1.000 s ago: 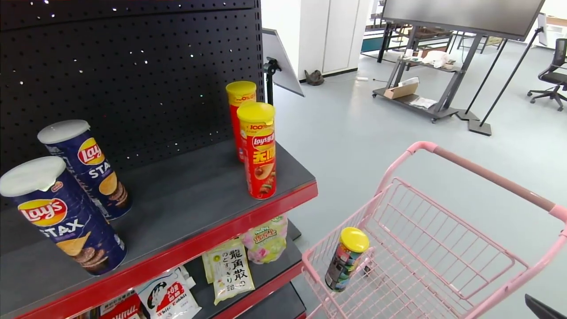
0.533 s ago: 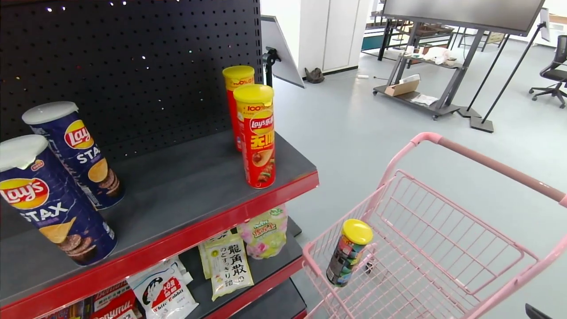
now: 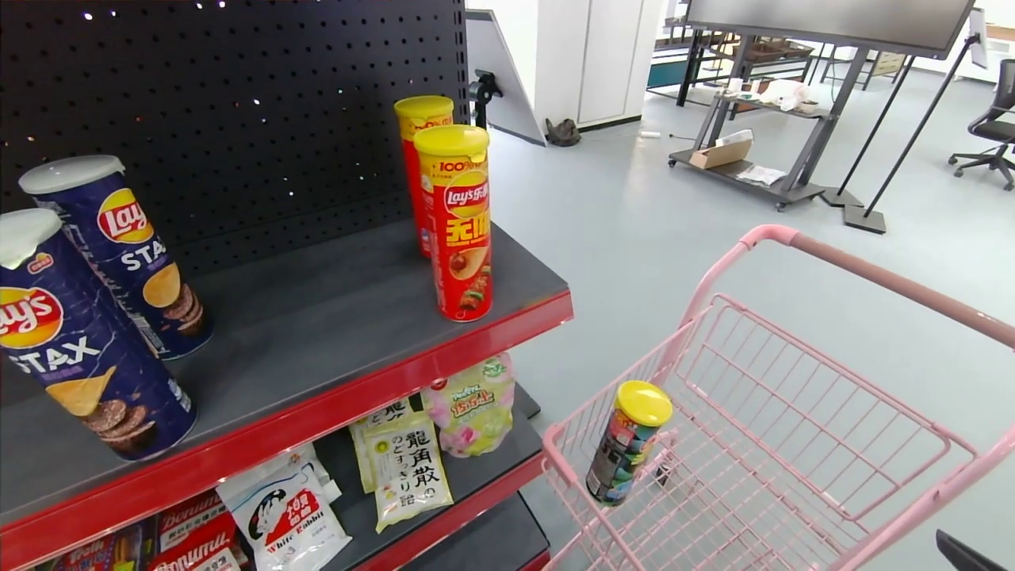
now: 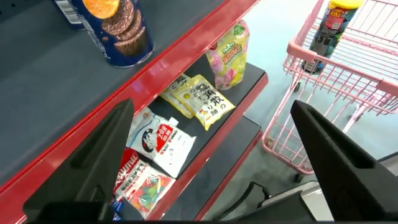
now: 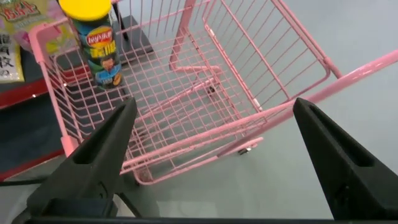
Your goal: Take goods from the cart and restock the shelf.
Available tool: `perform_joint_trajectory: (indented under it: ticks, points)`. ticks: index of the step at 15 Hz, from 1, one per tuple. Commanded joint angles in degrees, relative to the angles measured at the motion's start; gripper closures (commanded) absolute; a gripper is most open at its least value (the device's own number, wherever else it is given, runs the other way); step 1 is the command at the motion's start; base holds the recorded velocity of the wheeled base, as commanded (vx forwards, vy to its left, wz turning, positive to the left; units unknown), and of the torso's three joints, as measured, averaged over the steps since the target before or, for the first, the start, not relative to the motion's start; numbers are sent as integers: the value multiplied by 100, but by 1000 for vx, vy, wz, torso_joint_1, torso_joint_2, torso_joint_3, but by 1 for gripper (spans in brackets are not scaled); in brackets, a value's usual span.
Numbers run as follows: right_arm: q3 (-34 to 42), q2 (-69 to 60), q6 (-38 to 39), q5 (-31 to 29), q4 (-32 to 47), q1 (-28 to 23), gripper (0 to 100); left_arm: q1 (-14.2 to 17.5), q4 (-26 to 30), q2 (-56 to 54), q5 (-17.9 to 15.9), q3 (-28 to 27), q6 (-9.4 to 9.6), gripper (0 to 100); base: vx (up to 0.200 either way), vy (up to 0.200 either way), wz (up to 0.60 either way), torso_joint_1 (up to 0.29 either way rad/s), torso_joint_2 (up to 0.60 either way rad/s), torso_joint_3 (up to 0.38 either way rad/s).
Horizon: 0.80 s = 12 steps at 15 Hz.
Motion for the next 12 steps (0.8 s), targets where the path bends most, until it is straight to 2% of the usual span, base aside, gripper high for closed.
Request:
perform_joint_trajectory:
  ticks: [1,3,4,6,7,11,12]
  points:
    - [12,1173,113,17,-789,43,0,-1,-112,-111,-4,175,17,0,0,0,0,0,0,0]
    - [65,2325,342,263,-1817,69,0,34,-375,-111,145,325,34,0,0,0,0,0,0,0]
    - [74,2729,342,676,-2037,8,0,8,-402,4,119,307,52,0,0,0,0,0,0,0]
    - [3,3564,201,720,-2265,-10,0,8,-498,276,119,237,43,0,0,0,0,0,0,0]
    - [-76,4091,254,746,-2696,131,0,16,-569,399,154,210,34,0,0,0,0,0,0,0]
    - [12,6588,808,737,-5878,1045,0,16,-586,680,163,184,34,0,0,0,0,0,0,0]
    - [91,6939,799,728,-6291,1221,0,16,-586,707,163,166,43,0,0,0,0,0,0,0]
